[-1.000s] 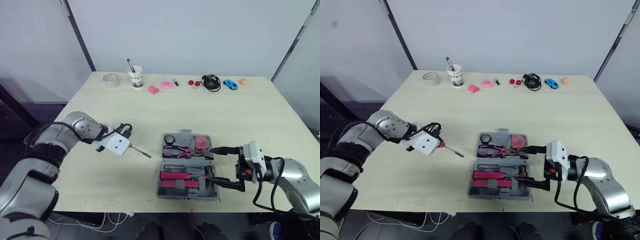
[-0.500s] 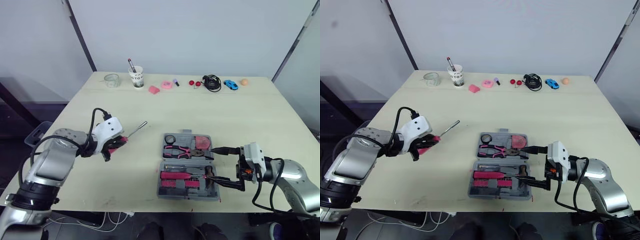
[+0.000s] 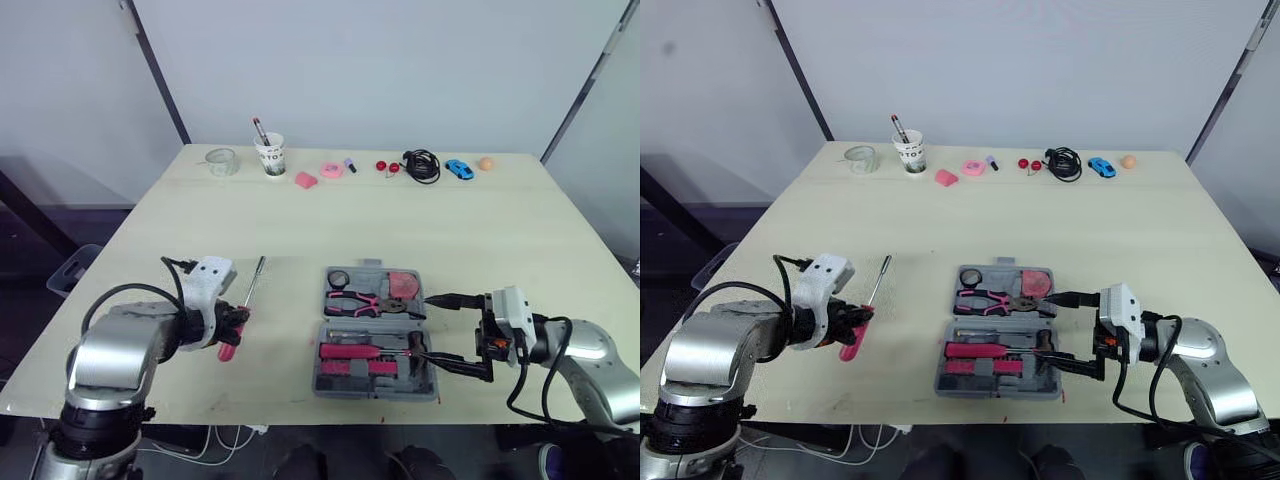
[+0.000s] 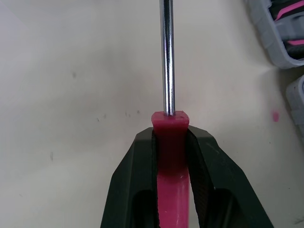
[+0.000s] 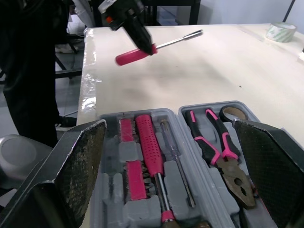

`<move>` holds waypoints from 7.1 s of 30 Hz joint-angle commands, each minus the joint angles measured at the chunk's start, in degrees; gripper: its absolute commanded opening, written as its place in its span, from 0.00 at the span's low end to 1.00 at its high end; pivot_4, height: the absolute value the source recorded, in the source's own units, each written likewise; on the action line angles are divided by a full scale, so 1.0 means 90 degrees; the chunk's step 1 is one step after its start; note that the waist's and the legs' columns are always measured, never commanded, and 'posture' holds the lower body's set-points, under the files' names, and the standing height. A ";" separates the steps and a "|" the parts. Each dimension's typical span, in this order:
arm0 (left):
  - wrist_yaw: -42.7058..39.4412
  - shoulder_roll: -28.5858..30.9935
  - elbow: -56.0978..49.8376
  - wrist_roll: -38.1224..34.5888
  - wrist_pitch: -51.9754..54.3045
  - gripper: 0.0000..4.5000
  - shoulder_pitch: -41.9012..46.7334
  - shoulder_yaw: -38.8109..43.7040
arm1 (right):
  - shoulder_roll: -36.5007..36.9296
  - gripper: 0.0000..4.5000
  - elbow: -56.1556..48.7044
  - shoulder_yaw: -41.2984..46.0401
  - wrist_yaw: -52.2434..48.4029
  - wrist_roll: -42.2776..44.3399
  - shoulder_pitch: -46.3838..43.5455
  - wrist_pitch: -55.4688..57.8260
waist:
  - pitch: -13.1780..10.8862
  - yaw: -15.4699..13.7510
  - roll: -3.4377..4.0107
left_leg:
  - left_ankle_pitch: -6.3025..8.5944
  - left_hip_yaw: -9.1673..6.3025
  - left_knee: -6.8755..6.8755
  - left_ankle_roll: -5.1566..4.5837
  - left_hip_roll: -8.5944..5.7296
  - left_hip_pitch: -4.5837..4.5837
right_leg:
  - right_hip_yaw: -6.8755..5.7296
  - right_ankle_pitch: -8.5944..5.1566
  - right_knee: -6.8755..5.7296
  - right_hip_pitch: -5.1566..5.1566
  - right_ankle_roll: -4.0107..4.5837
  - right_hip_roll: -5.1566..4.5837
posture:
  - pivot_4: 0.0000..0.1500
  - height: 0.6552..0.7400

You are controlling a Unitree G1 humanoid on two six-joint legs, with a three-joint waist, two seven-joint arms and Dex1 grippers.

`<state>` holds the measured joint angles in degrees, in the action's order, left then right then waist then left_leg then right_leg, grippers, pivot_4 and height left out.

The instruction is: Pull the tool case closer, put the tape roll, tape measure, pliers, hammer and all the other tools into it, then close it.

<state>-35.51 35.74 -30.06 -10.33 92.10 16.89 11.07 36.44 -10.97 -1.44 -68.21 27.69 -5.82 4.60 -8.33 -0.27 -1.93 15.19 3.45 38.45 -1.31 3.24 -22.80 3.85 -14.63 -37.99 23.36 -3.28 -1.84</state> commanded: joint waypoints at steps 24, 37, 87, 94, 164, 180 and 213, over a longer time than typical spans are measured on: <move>0.1606 -0.1313 0.0072 -0.0187 -0.0836 0.97 -0.0426 -0.0088 | -0.0008 1.00 -0.0340 0.0089 0.0219 0.0008 -0.0039 0.0019 | 0.0002 0.0058 0.0000 | 0.0000 -0.0006 -0.0001 0.0001 -0.0006 0.0005 | -0.0003 0.0001 0.0001 -0.0006 0.0001 -0.0006 | 1.00 1.00; 0.2222 -0.1990 0.0193 0.0133 -0.3857 0.97 -0.1773 -0.0385 | -0.0032 1.00 -0.0311 0.0043 0.0207 0.0001 -0.0061 0.0035 | 0.0003 0.0093 0.0001 | 0.0000 -0.0043 -0.0003 0.0002 -0.0013 0.0008 | -0.0006 0.0001 0.0010 -0.0016 0.0001 -0.0017 | 1.00 1.00; -0.0389 0.0628 0.0804 -0.0119 -0.6697 0.13 -0.2010 -0.0741 | -0.0011 1.00 -0.0049 0.0262 -0.0233 0.0290 0.0203 -0.0098 | -0.0003 0.0099 0.0016 | 0.0001 -0.0059 -0.0009 0.0001 -0.0011 0.0011 | -0.0031 -0.0015 0.0021 -0.0027 0.0029 -0.0022 | 1.00 1.00; -0.2217 0.1397 0.1123 -0.0386 -0.7066 0.13 -0.0854 -0.1645 | 0.0039 1.00 0.0024 0.0437 -0.0240 0.0228 0.0414 -0.0248 | -0.0008 0.0089 0.0022 | 0.0001 -0.0048 -0.0008 0.0001 -0.0013 0.0006 | -0.0035 -0.0016 0.0026 -0.0027 0.0028 -0.0018 | 1.00 1.00; -0.3144 -0.0101 0.1368 0.0835 -0.5137 0.13 0.1647 -0.5838 | 0.0628 1.00 -0.0335 0.1028 -0.0293 0.0228 0.1552 -0.0369 | -0.0008 0.0058 0.0025 | 0.0000 -0.0031 -0.0001 0.0000 -0.0014 0.0005 | -0.0016 -0.0004 0.0024 -0.0030 0.0001 0.0001 | 1.00 1.00; -0.3122 -0.0148 0.1482 0.0950 -0.5251 0.83 0.1682 -0.5845 | 0.0633 1.00 -0.0465 0.1009 -0.0206 0.0228 0.1526 -0.0232 | -0.0007 0.0020 0.0027 | 0.0000 -0.0031 0.0000 0.0000 -0.0014 0.0006 | -0.0016 -0.0004 0.0024 -0.0030 0.0001 0.0001 | 1.00 1.00; -0.4212 -0.0390 0.3083 -0.0290 -0.8748 0.01 0.0550 -0.3908 | 0.0574 1.00 -0.0164 0.0938 -0.0334 0.0114 0.1328 -0.0374 | -0.0005 -0.0051 0.0032 | 0.0000 -0.0026 0.0003 0.0000 -0.0013 0.0007 | -0.0016 -0.0003 0.0023 -0.0030 0.0001 0.0001 | 1.00 1.00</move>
<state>-72.55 32.66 -1.57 -12.95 15.09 21.88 -23.68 41.60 -12.04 6.64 -70.91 28.33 6.23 2.11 -8.37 -0.73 -1.65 15.20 3.21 38.48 -1.31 3.12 -22.74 3.70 -14.66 -37.79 23.08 -3.27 -1.84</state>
